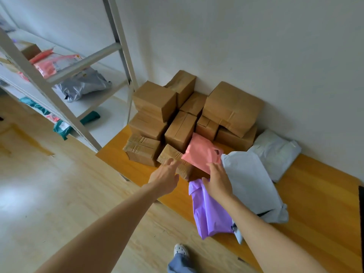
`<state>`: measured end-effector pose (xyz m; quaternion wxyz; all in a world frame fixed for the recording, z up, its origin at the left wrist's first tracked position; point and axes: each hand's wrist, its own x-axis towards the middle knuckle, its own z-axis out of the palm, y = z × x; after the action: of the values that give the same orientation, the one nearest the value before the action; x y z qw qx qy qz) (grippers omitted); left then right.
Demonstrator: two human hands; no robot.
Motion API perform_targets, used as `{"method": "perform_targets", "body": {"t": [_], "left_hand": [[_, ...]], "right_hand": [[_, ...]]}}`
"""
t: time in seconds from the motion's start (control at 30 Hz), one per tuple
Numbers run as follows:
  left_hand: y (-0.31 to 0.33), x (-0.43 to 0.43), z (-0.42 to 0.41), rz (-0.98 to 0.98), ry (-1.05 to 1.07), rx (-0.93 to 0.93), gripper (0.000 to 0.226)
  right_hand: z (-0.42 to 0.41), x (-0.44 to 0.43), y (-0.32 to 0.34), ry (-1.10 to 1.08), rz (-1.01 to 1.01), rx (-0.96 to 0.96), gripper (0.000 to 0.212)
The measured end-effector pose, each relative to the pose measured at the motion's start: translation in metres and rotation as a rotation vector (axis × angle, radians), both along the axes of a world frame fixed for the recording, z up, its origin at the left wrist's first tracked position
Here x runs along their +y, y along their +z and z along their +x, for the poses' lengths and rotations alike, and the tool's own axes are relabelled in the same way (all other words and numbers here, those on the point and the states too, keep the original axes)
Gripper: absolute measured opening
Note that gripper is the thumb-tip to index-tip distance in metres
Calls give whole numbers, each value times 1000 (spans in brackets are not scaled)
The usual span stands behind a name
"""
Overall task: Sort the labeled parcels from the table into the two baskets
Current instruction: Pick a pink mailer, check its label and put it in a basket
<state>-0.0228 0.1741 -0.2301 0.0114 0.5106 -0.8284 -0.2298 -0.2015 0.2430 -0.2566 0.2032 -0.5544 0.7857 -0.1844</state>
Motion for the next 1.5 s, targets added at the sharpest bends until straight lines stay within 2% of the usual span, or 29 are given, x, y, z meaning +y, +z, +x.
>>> {"method": "perform_targets", "body": {"t": [0.17,0.43,0.63,0.77,0.93,1.17,1.3,1.37,1.5], "left_hand": [[-9,-30,-15,18,-15,22,50],[-10,-64,-18,13,-39,46,43],[3,-84,-22,14,-18,146,45],[16,-98,-20,19,-23,178,43],[30,-115,-18,26,-84,230,45],[52,-124,-26,-14,-163,342,25],[64,-130,-33,4,-192,340,35],[69,-131,-37,40,-188,336,31],[70,-124,-42,214,46,438,18]], "right_hand": [[-7,-28,-16,28,-34,140,38],[-16,-43,-7,18,-237,131,18],[-16,-54,21,-59,-377,108,20],[-20,-59,39,-155,-382,94,23],[-26,-65,74,-325,-458,-5,19],[-22,-60,118,-555,-584,-176,10],[-21,-57,133,-712,-661,-397,17],[-19,-54,137,-816,-689,-522,21],[-11,-51,140,-1032,-742,-787,14]]}}
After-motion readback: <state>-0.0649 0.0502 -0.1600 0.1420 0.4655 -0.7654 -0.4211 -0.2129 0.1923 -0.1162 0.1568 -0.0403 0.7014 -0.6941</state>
